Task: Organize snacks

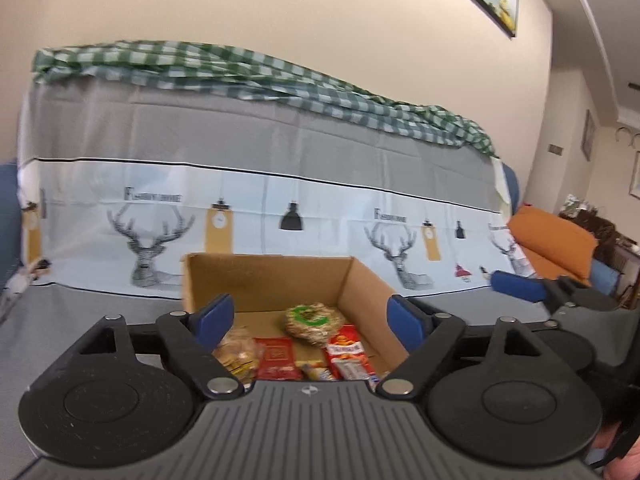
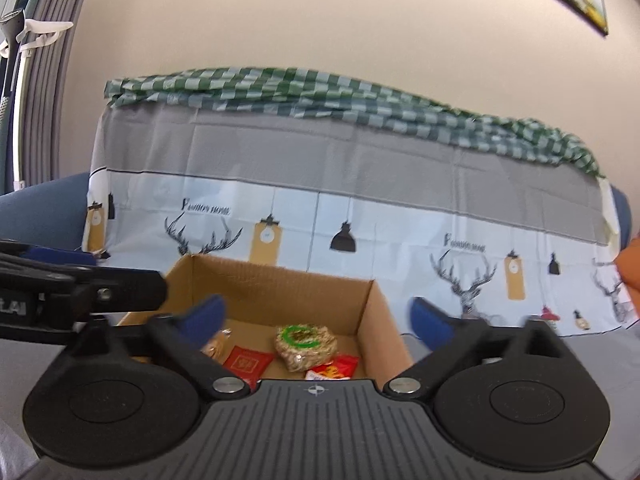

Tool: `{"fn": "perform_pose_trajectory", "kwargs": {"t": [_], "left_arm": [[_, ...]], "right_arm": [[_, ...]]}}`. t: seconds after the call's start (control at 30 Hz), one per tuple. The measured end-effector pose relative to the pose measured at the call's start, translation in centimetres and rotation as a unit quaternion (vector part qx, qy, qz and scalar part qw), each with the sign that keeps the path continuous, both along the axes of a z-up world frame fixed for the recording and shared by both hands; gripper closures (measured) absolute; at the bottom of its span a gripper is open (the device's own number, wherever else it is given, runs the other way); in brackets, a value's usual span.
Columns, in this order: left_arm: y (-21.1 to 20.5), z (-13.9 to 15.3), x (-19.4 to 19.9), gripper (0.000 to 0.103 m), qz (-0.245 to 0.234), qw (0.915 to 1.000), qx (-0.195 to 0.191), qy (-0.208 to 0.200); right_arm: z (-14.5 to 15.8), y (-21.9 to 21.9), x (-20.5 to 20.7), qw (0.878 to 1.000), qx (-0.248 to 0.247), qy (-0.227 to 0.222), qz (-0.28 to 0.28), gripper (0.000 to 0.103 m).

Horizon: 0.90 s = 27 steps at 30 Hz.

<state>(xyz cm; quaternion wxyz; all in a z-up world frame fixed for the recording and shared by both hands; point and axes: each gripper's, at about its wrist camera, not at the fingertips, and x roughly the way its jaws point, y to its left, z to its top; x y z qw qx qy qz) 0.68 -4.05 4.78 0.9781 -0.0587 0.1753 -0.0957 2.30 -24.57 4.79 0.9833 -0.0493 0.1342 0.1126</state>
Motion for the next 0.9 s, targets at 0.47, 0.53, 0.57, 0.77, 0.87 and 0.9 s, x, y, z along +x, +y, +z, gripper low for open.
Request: {"fn": "perform_pose_trajectory", "kwargs": {"t": [0.47,0.53,0.57,0.77,0.87,0.9], "left_arm": [[-2.6,-2.8,-5.3,0.001,0.061,0.9905,0.050,0.113],[-3.1,-3.2,-5.5,0.001,0.058,0.9897,0.055,0.119],[-3.2,-3.3,-5.5,0.001,0.060,0.9895,0.057,0.119],[-2.4,-4.0,-4.3,0.001,0.086,0.9861,0.052,0.133],[-2.1,-4.3,-3.7,0.001,0.087,0.9843,0.041,0.148],[-2.1,-4.3,-3.6,0.001,0.087,0.9839,0.038,0.151]], "right_arm": [[-4.4,-3.6,-6.3,0.996,0.052,0.065,-0.034,0.001],[-4.4,-3.4,-6.7,0.995,0.052,0.083,-0.037,0.001],[-4.2,-3.2,-6.9,0.995,0.048,0.078,-0.031,0.000],[-4.8,-3.1,-6.3,0.994,0.051,0.087,-0.033,0.000],[-5.0,-3.0,-6.1,0.994,0.053,0.092,-0.030,0.001],[-5.0,-3.0,-6.0,0.994,0.053,0.094,-0.028,0.001]]}}
